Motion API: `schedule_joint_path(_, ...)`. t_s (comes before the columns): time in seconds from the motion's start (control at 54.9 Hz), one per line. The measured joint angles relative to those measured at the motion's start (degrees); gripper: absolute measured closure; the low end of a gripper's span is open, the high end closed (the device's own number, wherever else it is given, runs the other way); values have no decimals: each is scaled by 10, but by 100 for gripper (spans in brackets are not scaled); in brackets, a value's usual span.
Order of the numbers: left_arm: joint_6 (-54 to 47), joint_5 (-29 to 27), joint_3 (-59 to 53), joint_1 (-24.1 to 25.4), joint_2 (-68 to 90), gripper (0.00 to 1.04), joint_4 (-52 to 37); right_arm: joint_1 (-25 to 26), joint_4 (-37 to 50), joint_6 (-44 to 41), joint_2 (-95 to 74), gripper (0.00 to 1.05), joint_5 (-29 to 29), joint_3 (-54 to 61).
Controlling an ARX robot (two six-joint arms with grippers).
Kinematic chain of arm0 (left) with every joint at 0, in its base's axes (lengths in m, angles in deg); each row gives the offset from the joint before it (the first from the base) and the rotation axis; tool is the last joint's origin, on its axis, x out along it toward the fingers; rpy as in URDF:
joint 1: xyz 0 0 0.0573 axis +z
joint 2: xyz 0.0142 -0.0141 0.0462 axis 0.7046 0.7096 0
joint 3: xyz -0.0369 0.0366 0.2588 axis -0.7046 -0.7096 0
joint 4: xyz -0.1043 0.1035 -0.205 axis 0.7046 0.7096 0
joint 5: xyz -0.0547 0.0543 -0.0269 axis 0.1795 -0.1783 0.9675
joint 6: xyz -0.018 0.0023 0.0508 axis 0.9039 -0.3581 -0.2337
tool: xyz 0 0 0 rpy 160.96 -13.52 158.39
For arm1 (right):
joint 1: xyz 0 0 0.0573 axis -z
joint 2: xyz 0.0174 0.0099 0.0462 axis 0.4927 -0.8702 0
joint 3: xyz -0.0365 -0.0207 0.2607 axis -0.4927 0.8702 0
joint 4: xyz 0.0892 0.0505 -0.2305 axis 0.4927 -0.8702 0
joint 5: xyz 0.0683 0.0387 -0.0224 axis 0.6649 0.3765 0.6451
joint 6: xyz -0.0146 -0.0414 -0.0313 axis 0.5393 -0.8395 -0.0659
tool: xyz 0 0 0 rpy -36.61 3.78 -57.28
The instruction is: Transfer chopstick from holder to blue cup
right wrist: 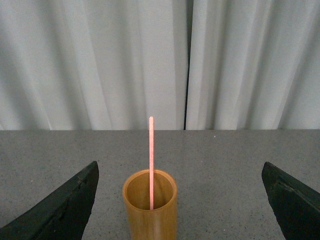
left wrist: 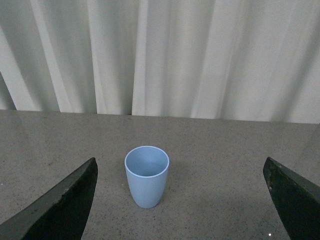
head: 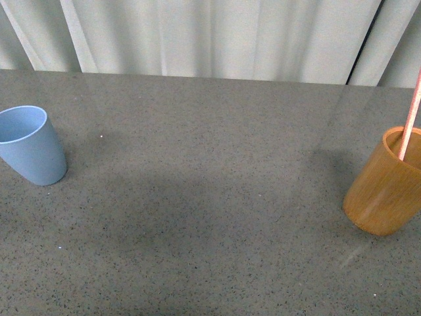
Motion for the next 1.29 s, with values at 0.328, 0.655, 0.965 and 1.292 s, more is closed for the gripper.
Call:
schedule_joint_path(0.328,122,-88,172,11,379,7,39,0,0,0,0,10,0,0)
schedule_joint_path(0.655,96,-63,410,10,780,7,87,0,0,0,0,10,0,0)
schedule_joint_path(0.965,76,-87,522,9,935,7,81,0,0,0,0,10,0,0)
schedule_joint_path(1.292,40,-108,564,62,1043,7,55,0,0,0,0,10,0,0)
